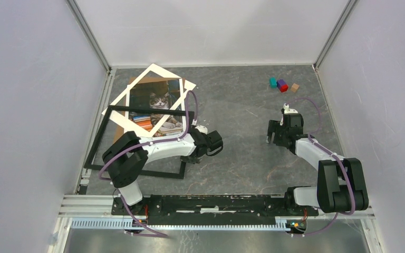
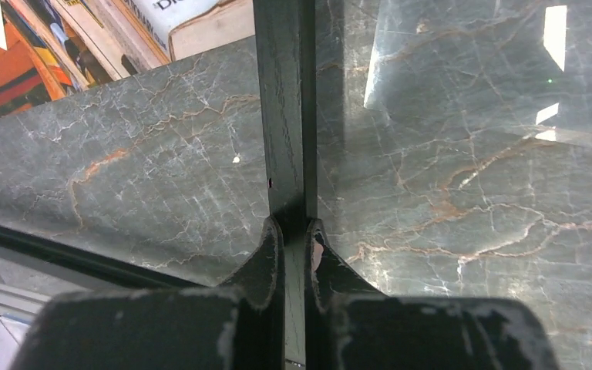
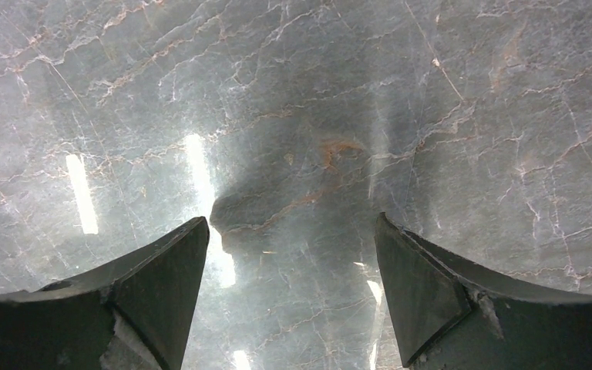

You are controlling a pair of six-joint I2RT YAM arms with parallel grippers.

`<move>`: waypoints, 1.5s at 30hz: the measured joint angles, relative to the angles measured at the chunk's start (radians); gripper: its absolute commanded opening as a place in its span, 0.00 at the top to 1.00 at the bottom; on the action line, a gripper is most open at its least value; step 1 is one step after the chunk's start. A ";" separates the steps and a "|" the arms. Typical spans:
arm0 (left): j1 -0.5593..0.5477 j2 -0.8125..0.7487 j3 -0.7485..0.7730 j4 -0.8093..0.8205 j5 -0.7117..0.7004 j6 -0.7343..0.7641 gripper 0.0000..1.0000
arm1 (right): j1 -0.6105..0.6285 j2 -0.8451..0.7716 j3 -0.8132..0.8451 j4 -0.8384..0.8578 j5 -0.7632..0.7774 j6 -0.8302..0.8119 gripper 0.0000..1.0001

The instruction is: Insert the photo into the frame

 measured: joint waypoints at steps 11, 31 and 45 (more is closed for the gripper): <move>0.002 0.006 -0.009 0.087 -0.021 -0.007 0.39 | -0.002 -0.029 0.000 -0.044 -0.051 -0.046 0.06; 0.003 0.380 0.622 0.374 0.433 0.163 0.06 | -0.284 -0.207 -0.075 -0.212 -0.206 -0.066 0.06; 0.099 0.417 0.474 0.507 0.536 0.031 0.07 | -0.284 -0.107 -0.048 -0.143 -0.397 -0.087 0.14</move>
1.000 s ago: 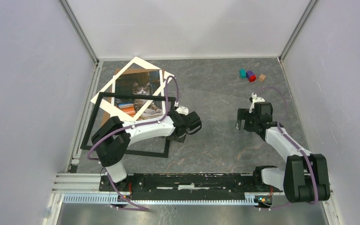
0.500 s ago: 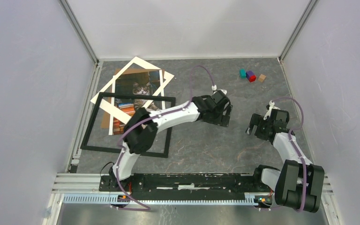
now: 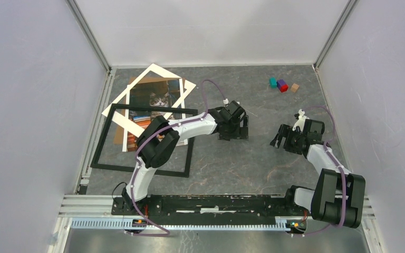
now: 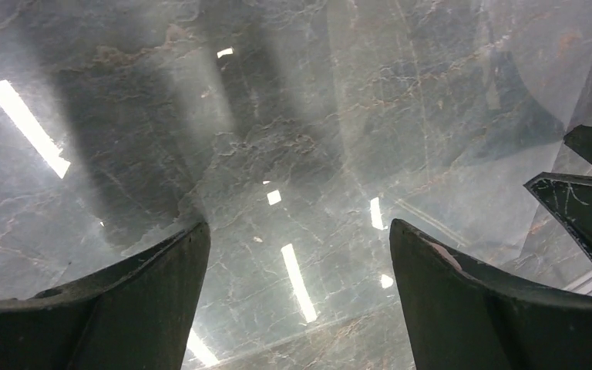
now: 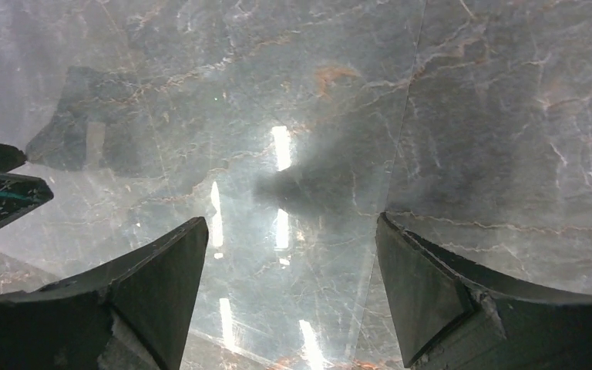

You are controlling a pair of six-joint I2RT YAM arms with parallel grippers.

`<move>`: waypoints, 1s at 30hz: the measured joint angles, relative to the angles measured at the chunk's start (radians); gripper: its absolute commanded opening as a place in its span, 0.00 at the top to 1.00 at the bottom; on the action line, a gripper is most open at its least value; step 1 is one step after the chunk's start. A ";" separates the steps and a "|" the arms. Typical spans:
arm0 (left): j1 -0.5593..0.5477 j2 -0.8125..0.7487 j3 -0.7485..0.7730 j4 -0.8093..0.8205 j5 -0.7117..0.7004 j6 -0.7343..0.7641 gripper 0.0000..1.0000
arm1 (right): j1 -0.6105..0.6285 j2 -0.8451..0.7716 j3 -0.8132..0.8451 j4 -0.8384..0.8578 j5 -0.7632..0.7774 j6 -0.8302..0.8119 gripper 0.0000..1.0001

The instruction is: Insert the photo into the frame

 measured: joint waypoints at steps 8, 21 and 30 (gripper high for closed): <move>0.019 -0.019 -0.034 0.026 0.027 -0.022 0.08 | 0.002 0.005 -0.028 0.074 -0.071 0.008 0.13; 0.029 -0.025 -0.053 0.059 0.046 -0.041 0.09 | -0.004 -0.055 -0.085 0.109 -0.191 0.051 0.13; 0.031 -0.028 -0.060 0.068 0.050 -0.042 0.09 | 0.009 -0.095 -0.109 0.005 -0.342 0.106 0.12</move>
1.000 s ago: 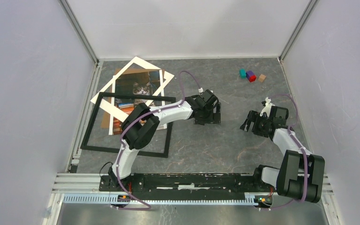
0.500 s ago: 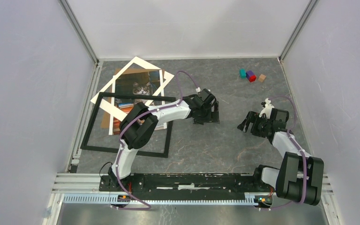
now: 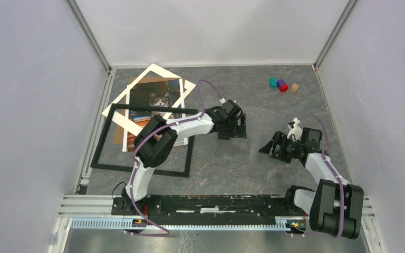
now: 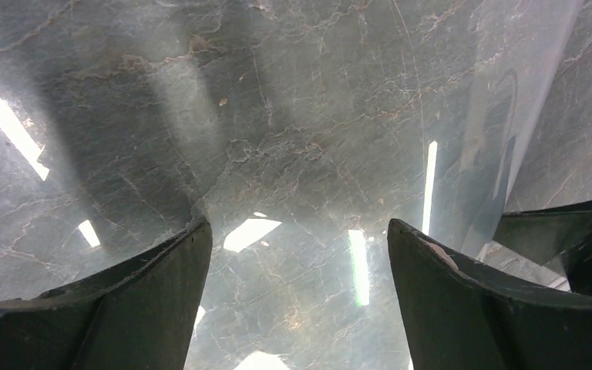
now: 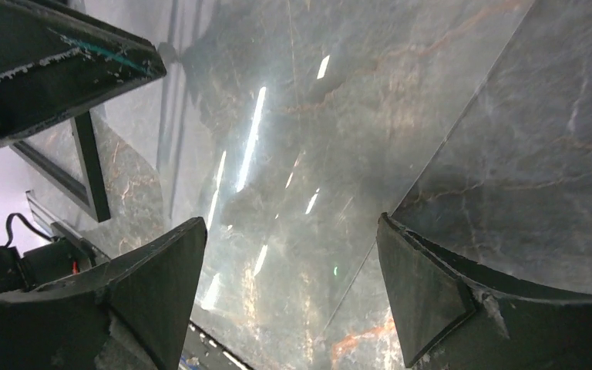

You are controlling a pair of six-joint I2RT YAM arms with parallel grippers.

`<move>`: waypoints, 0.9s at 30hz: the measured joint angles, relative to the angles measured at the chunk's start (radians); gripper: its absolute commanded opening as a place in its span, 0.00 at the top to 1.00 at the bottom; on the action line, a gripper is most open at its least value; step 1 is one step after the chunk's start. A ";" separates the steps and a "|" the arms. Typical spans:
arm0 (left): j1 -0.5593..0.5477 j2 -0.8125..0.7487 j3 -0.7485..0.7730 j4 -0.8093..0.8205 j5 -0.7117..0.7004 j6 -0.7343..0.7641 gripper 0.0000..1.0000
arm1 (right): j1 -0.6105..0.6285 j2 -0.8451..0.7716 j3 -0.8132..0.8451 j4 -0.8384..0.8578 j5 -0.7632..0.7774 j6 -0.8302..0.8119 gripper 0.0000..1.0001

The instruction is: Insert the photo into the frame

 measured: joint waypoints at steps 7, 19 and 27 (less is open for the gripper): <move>0.000 -0.001 -0.002 0.003 0.002 0.000 0.08 | 0.001 0.005 0.007 -0.059 -0.029 0.019 0.11; 0.008 -0.002 -0.008 0.012 0.023 0.000 0.09 | 0.000 -0.040 -0.072 0.117 -0.058 0.175 0.02; 0.011 -0.005 -0.016 0.023 0.030 -0.005 0.09 | -0.002 -0.053 -0.135 0.322 -0.032 0.320 0.02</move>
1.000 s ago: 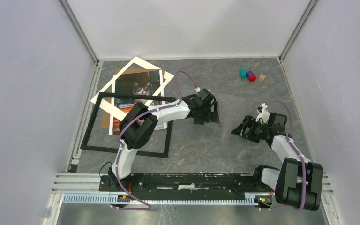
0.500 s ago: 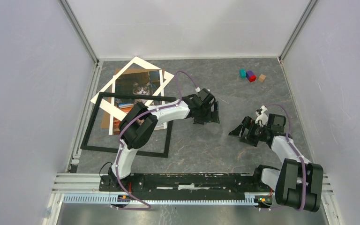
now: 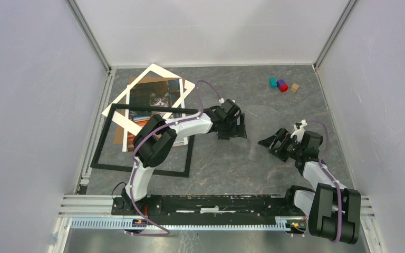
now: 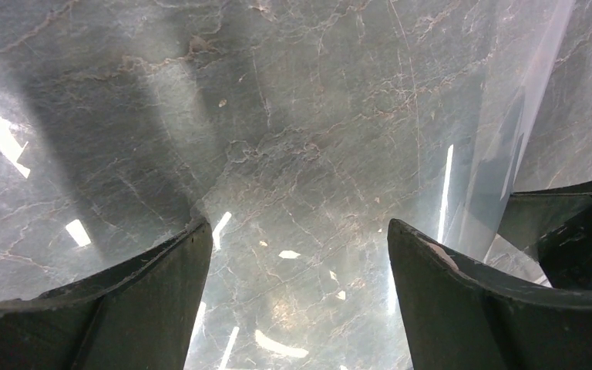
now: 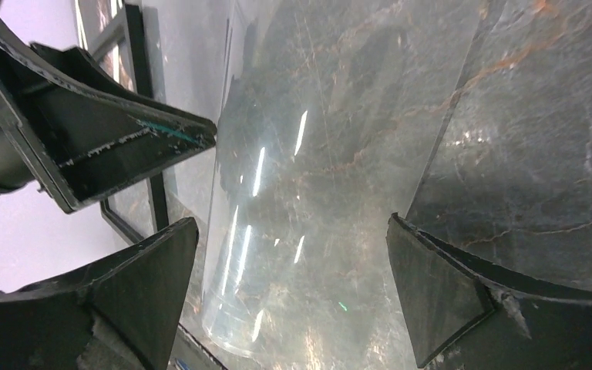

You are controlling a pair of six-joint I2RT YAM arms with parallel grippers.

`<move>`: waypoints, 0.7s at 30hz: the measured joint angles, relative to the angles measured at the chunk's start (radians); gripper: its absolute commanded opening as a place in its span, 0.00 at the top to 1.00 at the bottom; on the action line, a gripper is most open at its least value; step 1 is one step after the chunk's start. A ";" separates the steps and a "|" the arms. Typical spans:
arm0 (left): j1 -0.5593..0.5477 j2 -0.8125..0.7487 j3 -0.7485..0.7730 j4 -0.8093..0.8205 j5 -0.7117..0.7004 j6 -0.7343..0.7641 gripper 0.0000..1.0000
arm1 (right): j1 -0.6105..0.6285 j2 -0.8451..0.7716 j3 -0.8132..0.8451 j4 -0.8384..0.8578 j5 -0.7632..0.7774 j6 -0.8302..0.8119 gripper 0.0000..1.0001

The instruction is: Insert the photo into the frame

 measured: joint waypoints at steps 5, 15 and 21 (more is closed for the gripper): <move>0.004 0.000 -0.002 0.003 0.008 -0.009 0.07 | -0.006 -0.009 -0.066 0.163 0.028 0.129 0.02; 0.019 -0.011 -0.027 0.037 0.048 -0.031 0.05 | -0.008 -0.049 -0.072 0.124 0.069 0.175 0.02; 0.024 -0.011 -0.029 0.045 0.078 -0.030 0.07 | -0.009 -0.038 -0.042 0.054 0.080 0.106 0.02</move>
